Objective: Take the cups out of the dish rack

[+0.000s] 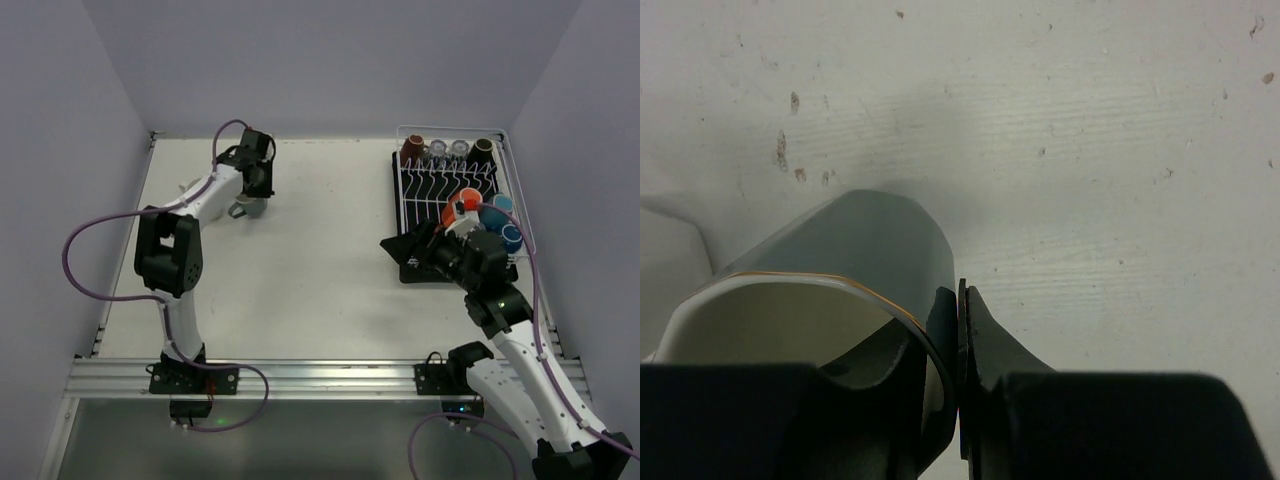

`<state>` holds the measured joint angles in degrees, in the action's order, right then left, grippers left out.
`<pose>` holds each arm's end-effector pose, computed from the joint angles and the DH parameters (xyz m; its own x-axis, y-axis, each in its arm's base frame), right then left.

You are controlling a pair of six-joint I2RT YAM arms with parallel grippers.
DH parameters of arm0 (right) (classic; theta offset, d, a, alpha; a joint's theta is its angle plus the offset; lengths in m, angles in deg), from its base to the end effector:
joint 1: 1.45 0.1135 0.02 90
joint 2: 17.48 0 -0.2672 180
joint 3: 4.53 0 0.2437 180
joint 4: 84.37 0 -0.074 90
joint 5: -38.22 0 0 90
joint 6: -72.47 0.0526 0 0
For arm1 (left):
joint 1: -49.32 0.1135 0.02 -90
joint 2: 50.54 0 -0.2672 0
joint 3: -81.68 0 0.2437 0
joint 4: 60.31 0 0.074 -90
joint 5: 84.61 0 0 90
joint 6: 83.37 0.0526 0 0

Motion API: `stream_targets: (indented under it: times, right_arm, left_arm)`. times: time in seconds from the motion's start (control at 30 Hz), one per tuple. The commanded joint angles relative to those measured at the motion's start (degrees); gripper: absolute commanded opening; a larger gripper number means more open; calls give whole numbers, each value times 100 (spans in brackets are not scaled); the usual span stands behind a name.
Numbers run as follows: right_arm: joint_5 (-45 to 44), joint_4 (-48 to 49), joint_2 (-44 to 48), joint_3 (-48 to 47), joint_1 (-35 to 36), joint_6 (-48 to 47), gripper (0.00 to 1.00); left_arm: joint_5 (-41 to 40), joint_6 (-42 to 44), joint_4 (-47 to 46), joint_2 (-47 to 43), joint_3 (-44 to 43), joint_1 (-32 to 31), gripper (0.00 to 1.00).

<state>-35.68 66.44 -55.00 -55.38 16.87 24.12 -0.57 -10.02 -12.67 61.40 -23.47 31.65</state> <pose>0.1521 0.0657 0.2984 -0.5629 0.4862 -0.6684 -0.2425 0.6760 0.6959 0.4164 -0.1269 0.2298 -0.8125 -0.0402 -0.5815 0.0120 0.9962 -0.0858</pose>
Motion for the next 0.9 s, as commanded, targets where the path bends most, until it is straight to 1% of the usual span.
stream_targets:
  times: [0.0,0.27,0.53,0.63,0.67,0.73,0.77,0.83,0.87]
  right_arm:
    - [7,-9,-36,4,39,-209,99]
    - [-107,-202,-71,-172,57,-315,99]
    - [-230,-343,-54,-339,66,-385,99]
    - [-396,-466,-115,-488,66,-473,99]
    - [-458,-579,-142,-602,66,-508,99]
    - [-624,-694,-177,-716,57,-631,99]
    - [-704,-799,-186,-813,66,-675,99]
    - [-914,-914,-177,-901,66,-763,99]
    - [-1133,-1019,-160,-989,66,-798,99]
  left_arm:
    - [-283,293,45,125,-640,62,0]
    - [-555,390,317,504,-1097,115,0]
    - [-723,478,467,680,-1080,132,0]
    - [-635,452,458,601,-1089,132,14]
    - [-617,452,450,566,-1089,132,20]
    - [-609,434,432,469,-1080,132,26]
    - [-608,434,423,408,-1080,132,32]
    - [-600,417,423,320,-1045,132,39]
    - [-565,408,414,207,-1027,132,49]
